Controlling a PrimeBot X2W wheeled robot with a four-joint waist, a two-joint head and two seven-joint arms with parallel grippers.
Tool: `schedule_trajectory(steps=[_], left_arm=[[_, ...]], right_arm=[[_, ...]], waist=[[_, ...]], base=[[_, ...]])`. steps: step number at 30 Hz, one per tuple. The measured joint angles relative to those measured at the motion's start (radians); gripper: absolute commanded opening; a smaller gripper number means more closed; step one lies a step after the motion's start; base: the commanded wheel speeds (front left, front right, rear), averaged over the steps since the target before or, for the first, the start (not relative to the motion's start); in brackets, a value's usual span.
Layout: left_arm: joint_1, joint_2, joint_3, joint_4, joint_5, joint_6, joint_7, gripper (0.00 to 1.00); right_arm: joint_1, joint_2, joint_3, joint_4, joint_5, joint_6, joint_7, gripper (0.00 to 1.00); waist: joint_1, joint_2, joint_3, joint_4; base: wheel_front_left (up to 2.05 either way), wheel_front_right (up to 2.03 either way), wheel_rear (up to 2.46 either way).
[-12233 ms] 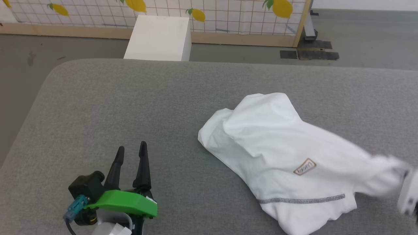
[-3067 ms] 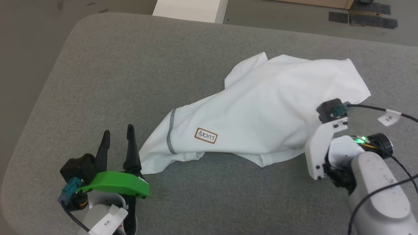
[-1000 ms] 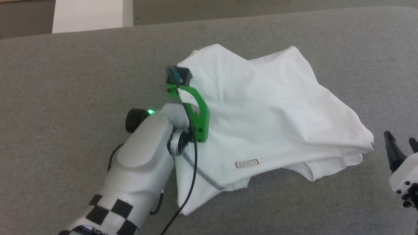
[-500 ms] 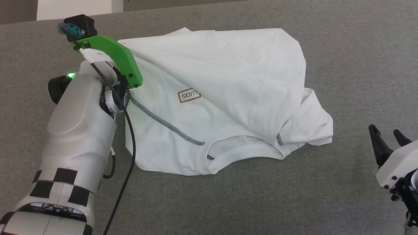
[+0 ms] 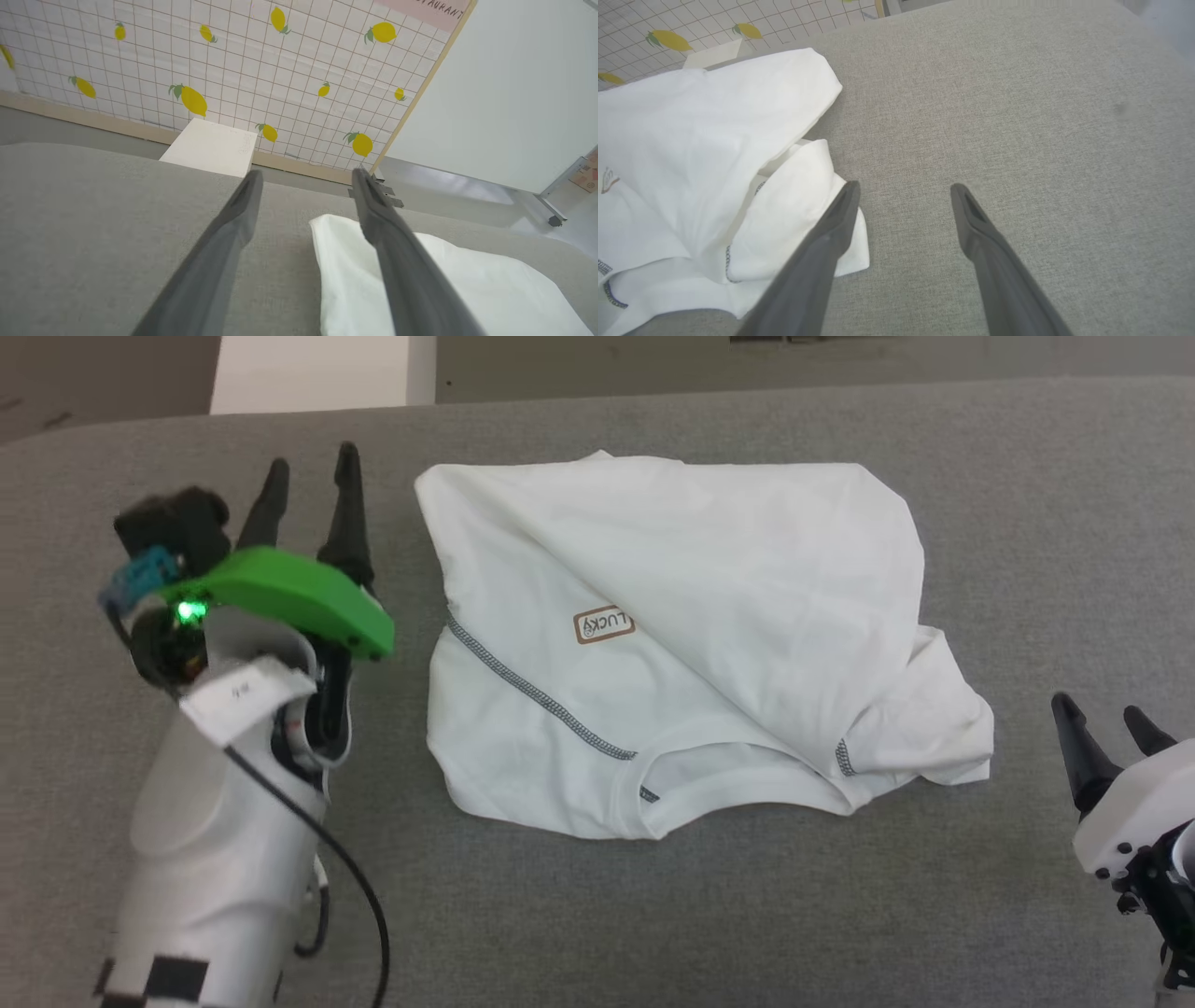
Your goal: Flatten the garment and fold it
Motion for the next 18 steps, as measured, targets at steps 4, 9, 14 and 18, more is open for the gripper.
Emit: schedule_trajectory(steps=[4,9,14,18], left_arm=[[0.179,-0.002,0.003,-0.125,0.003,0.033,-0.047,1.0],[0.368,-0.013,0.016,-0.265,-0.01,0.08,-0.067,1.0],[0.415,-0.021,0.009,-0.357,-0.015,0.106,-0.057,1.0],[0.397,-0.035,-0.016,-0.402,-0.004,0.102,-0.055,1.0]], right_arm=[[0.002,-0.002,0.012,-0.007,-0.007,0.0,0.017,1.0],[-0.069,-0.032,0.072,0.068,-0.021,0.0,0.069,1.0],[-0.277,-0.117,0.153,0.237,-0.077,0.0,0.136,1.0],[-0.43,-0.176,0.164,0.385,-0.143,0.0,0.179,1.0]], waist=[[0.0,0.0,-0.03,0.032],[-0.0001,0.0,-0.05,0.067],[-0.0001,0.0,-0.022,0.086],[-0.0001,0.0,0.02,0.11]], base=[[0.0,0.0,0.0],[0.0,0.0,0.0],[0.0,0.0,0.0],[0.0,0.0,0.0]])
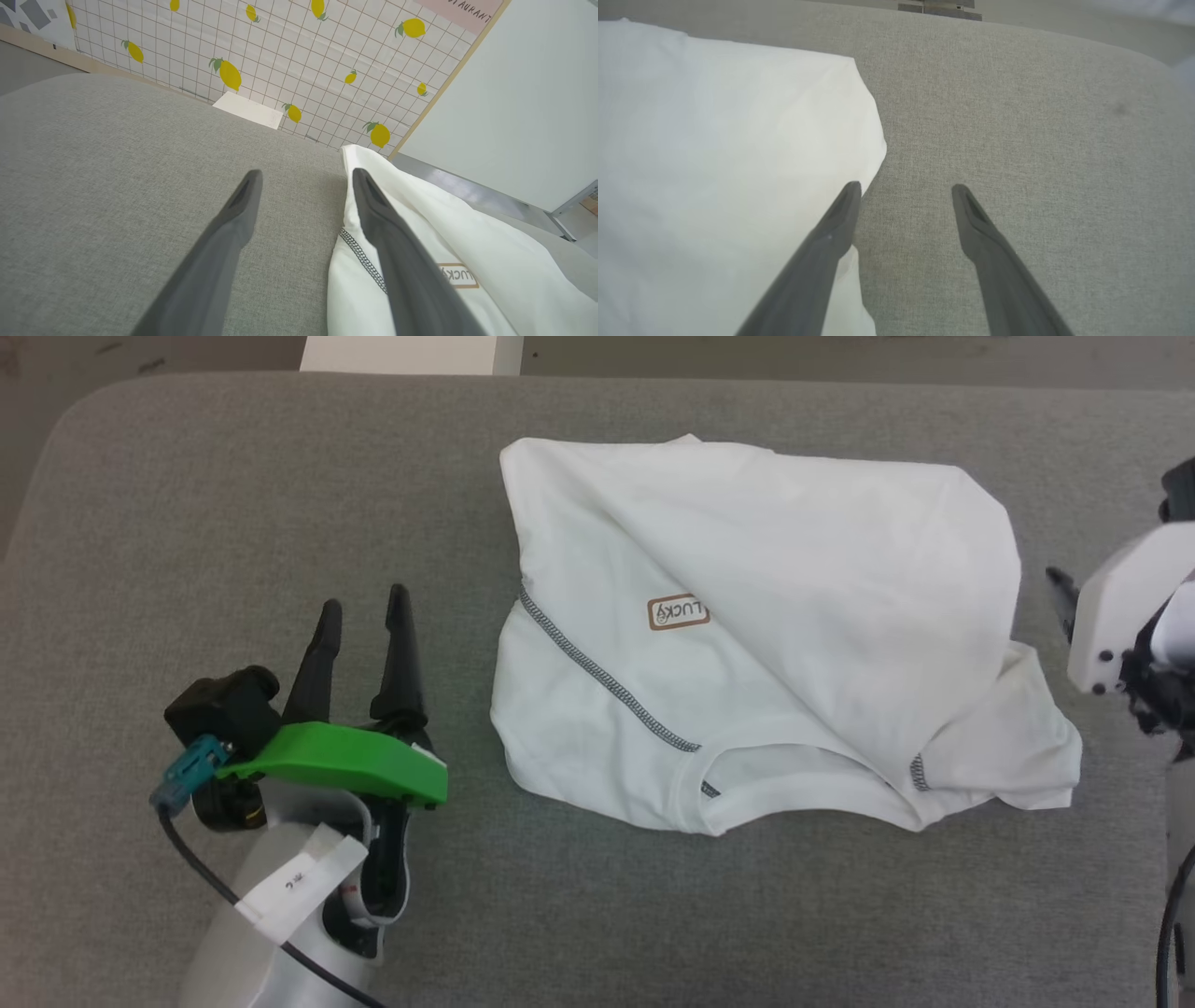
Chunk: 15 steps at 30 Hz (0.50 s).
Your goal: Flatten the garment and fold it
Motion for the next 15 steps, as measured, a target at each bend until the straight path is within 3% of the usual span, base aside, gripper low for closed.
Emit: schedule_trajectory(steps=[7,12,13,14,15], left_arm=[[-0.048,-0.01,-0.028,0.002,0.017,-0.01,-0.013,1.0],[-0.048,-0.017,-0.037,0.03,0.018,-0.015,-0.023,1.0],[-0.048,-0.02,-0.04,0.032,0.018,-0.019,-0.024,1.0],[-0.048,-0.025,-0.043,0.034,0.018,-0.02,-0.025,1.0],[-0.048,-0.03,-0.045,0.036,0.018,-0.02,-0.025,1.0]], right_arm=[[-0.105,-0.039,0.085,0.166,-0.046,0.0,0.035,1.0],[-0.121,-0.072,0.124,0.198,-0.042,0.0,0.092,1.0],[-0.127,-0.081,0.13,0.196,-0.04,0.0,0.105,0.91],[-0.131,-0.093,0.134,0.192,-0.036,0.0,0.115,0.2],[-0.134,-0.104,0.138,0.185,-0.032,0.0,0.117,0.0]], waist=[[0.0001,0.0,0.073,0.067],[0.0,0.0,0.105,0.107],[0.0,0.0,0.109,0.115],[0.0,0.0,0.113,0.122],[0.0,0.0,0.116,0.129]], base=[[0.0,0.0,0.0],[0.0,0.0,0.0],[0.0,0.0,0.0],[0.0,0.0,0.0],[0.0,0.0,0.0]])
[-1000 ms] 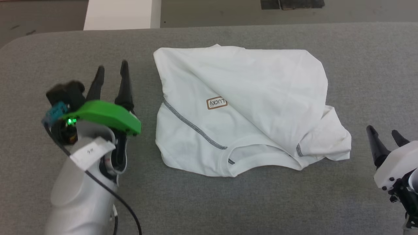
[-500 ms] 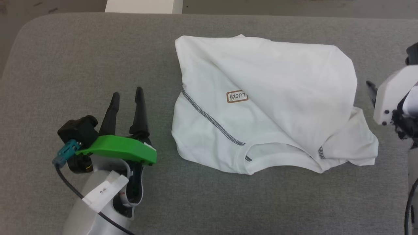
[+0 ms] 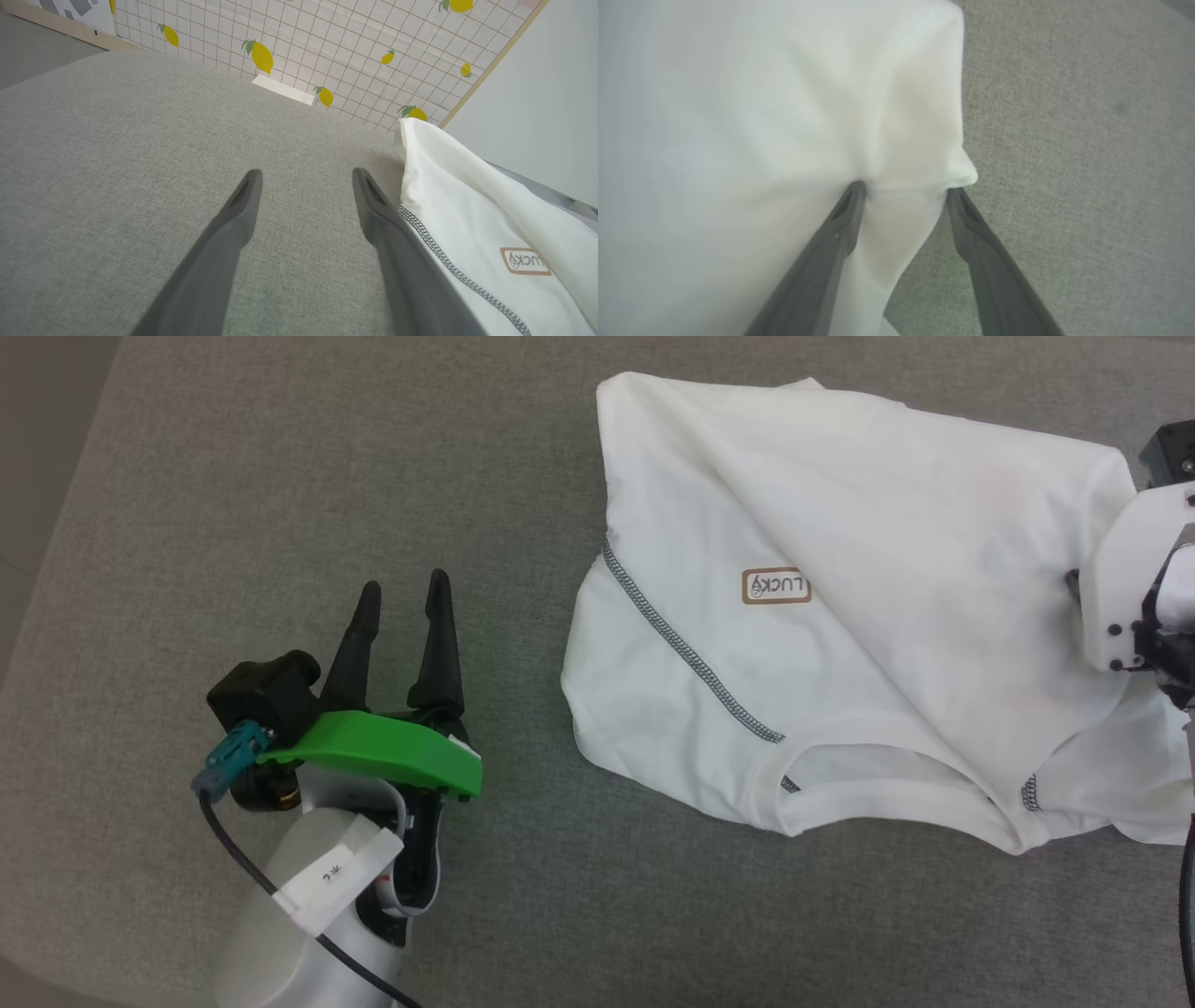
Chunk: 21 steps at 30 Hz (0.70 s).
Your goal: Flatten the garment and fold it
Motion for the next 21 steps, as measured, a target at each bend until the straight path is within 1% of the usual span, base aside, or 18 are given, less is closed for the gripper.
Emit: schedule_trajectory(steps=[5,8,11,14,19,21], left_arm=[[-0.012,-0.018,-0.017,0.011,0.001,-0.014,-0.008,1.0],[-0.026,-0.029,-0.027,0.015,0.003,-0.024,-0.009,1.0],[-0.033,-0.038,-0.031,0.022,0.006,-0.027,-0.014,1.0],[-0.036,-0.045,-0.033,0.032,0.006,-0.034,-0.018,1.0],[-0.038,-0.053,-0.035,0.05,0.006,-0.036,-0.021,1.0],[-0.038,-0.054,-0.033,0.054,0.006,-0.038,-0.022,1.0]], right_arm=[[-0.056,-0.042,-0.035,-0.025,-0.005,0.001,-0.035,0.0],[-0.138,-0.067,-0.07,-0.054,-0.03,0.0,-0.088,0.0],[-0.247,-0.076,-0.068,-0.08,-0.061,0.001,-0.146,0.0],[-0.321,-0.085,-0.045,-0.077,-0.081,0.001,-0.222,0.0],[-0.401,-0.095,-0.026,-0.044,-0.123,0.001,-0.408,0.0],[-0.416,-0.093,-0.016,-0.007,-0.128,0.001,-0.428,0.0]], waist=[[0.0,0.0,0.024,0.034],[0.0,0.0,0.038,0.058],[0.0,0.0,0.053,0.081],[0.0,0.0,0.069,0.102],[0.0001,0.0,0.091,0.132],[0.0001,0.0,0.098,0.138]], base=[[0.0,0.0,0.0],[0.0,0.0,0.0],[0.0,0.0,0.0],[0.0,0.0,0.0],[0.0,0.0,0.0],[0.0,0.0,0.0]])
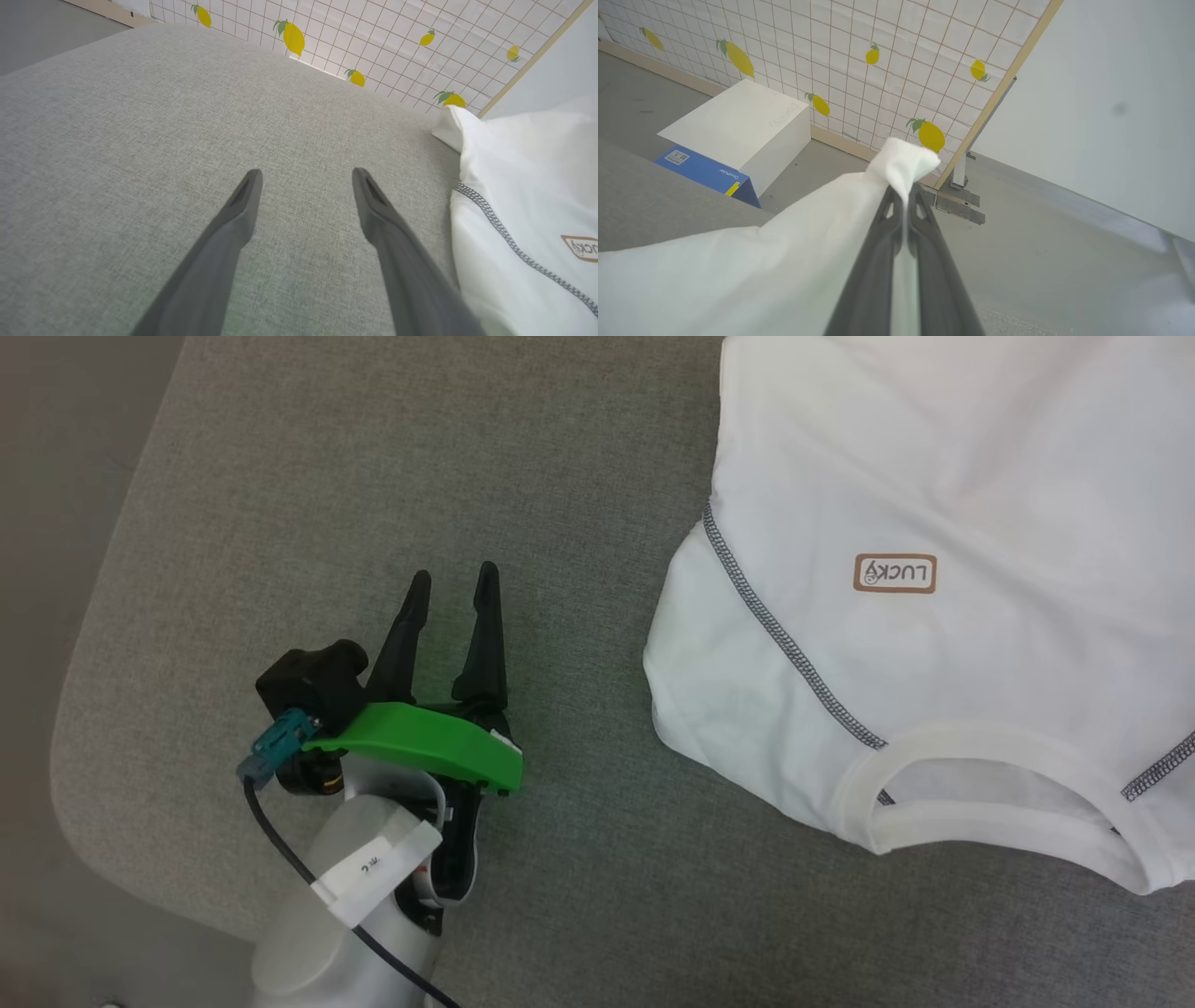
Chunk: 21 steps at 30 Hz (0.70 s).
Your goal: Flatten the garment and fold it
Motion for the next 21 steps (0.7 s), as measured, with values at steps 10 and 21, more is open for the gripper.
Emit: schedule_trajectory(steps=[10,21], left_arm=[[0.0,0.003,0.001,0.035,0.0,-0.004,0.001,1.0],[0.048,0.042,0.009,0.051,-0.014,0.003,0.025,1.0]], right_arm=[[0.055,0.066,-0.044,0.162,0.05,0.0,0.145,1.0],[0.368,0.106,-0.077,-0.075,0.277,0.0,-0.065,1.0]], waist=[[-0.0001,0.0,-0.042,-0.024],[-0.0002,0.0,-0.2,-0.097]], base=[[0.0,0.0,0.0],[0.0,0.0,0.0]])
